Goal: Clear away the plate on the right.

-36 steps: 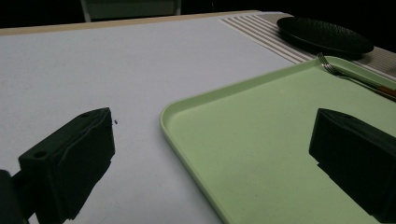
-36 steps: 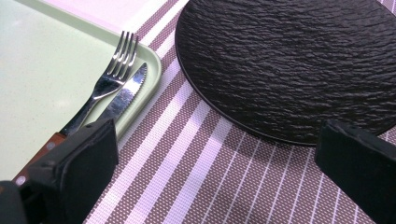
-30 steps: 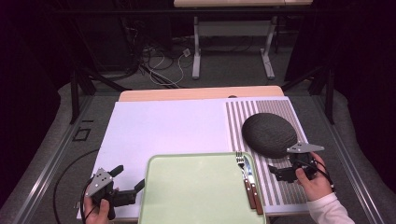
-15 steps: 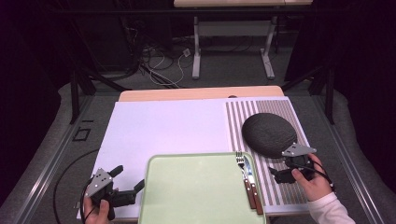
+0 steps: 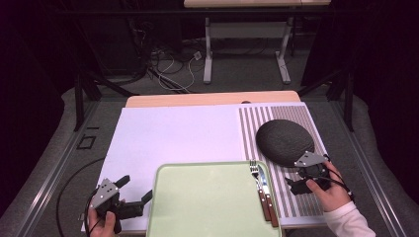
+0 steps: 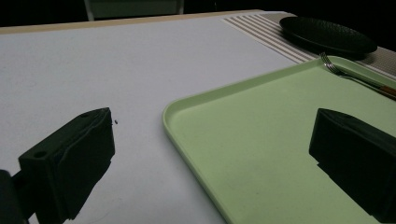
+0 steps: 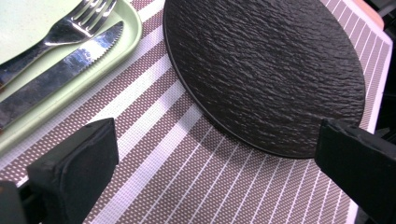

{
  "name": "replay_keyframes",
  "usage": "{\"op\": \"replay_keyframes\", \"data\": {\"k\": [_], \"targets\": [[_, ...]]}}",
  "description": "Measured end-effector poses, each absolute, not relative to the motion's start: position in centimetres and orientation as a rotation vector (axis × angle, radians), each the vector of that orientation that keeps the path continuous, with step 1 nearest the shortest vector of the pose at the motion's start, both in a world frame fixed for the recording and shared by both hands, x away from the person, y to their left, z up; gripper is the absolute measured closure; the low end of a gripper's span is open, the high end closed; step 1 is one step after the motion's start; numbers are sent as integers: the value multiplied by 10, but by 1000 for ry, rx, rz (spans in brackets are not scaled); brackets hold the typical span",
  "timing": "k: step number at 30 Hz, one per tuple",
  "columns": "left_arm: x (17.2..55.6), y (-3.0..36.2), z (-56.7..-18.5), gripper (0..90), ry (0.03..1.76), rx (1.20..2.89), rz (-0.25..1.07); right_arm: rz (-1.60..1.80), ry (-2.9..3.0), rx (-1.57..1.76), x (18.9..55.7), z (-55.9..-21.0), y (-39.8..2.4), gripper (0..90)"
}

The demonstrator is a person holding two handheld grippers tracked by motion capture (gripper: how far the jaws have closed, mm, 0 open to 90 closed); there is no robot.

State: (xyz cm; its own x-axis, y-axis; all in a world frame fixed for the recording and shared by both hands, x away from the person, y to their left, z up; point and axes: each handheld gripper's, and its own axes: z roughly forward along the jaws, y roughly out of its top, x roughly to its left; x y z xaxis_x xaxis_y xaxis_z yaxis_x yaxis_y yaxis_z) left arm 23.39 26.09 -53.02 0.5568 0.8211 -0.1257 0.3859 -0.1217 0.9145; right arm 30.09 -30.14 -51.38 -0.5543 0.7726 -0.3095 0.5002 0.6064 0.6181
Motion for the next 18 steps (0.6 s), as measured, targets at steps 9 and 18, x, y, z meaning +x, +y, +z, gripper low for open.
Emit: {"op": "replay_keyframes", "data": {"k": [9,18], "targets": [[234,260,-530,4,1003,1742,521,571,2272,950,302,-515,-298,0],[234,259,-530,4,1006,1746,516,503,2300,867,305,-510,-292,0]]}}
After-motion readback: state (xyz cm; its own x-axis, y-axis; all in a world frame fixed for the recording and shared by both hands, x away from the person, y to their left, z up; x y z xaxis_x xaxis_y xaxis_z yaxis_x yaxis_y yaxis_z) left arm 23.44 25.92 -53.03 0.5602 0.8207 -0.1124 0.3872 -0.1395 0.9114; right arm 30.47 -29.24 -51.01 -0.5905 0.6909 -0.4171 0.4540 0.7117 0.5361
